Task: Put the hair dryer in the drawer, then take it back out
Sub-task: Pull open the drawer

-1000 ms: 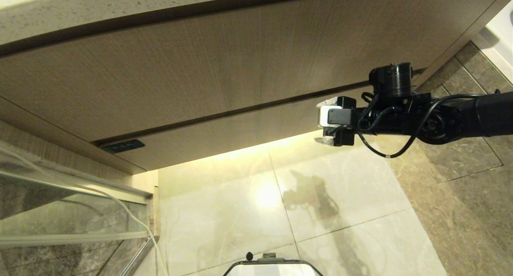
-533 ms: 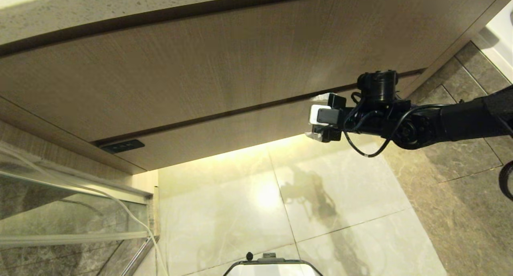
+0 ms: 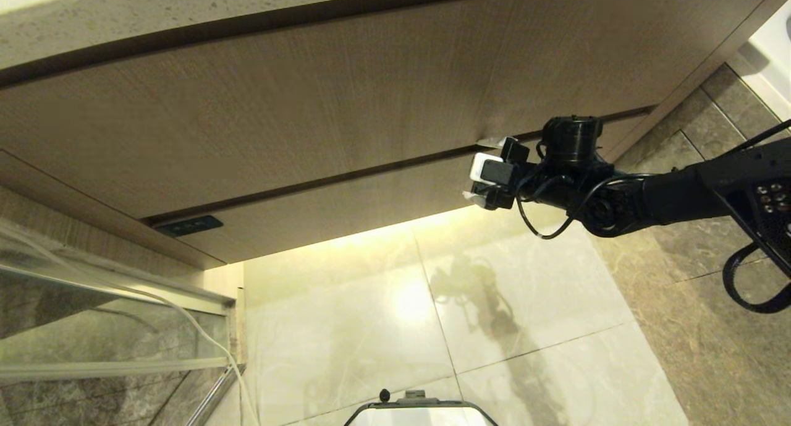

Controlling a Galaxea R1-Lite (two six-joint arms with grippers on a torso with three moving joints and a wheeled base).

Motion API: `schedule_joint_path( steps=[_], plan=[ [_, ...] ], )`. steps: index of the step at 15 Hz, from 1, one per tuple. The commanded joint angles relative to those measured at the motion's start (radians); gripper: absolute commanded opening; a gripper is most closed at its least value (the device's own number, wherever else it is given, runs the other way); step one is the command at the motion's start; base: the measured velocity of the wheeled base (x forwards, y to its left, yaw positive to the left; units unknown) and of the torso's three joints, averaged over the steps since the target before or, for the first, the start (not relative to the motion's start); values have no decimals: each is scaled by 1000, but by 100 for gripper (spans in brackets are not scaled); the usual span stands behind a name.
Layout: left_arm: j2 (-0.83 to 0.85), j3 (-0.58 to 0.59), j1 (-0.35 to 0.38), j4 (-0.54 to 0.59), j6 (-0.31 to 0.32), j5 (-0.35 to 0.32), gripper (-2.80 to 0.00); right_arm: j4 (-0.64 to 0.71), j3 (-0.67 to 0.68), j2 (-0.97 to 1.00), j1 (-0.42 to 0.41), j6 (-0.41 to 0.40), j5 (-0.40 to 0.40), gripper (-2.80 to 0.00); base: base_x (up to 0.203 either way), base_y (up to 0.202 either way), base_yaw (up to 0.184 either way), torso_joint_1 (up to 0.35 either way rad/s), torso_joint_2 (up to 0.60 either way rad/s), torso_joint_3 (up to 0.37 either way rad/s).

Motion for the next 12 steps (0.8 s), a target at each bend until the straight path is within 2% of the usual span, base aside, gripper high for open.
schedule_joint_path(
  steps=[1, 12],
  plan=[
    [0, 0, 0, 0, 0, 2, -280, -9, -26, 39, 0, 7, -11, 0, 0, 0, 0, 0, 0, 0],
    [0, 0, 0, 0, 0, 1, -280, -10, -69, 79, 0, -11, 16, 0, 0, 0, 0, 0, 0, 0]
  ],
)
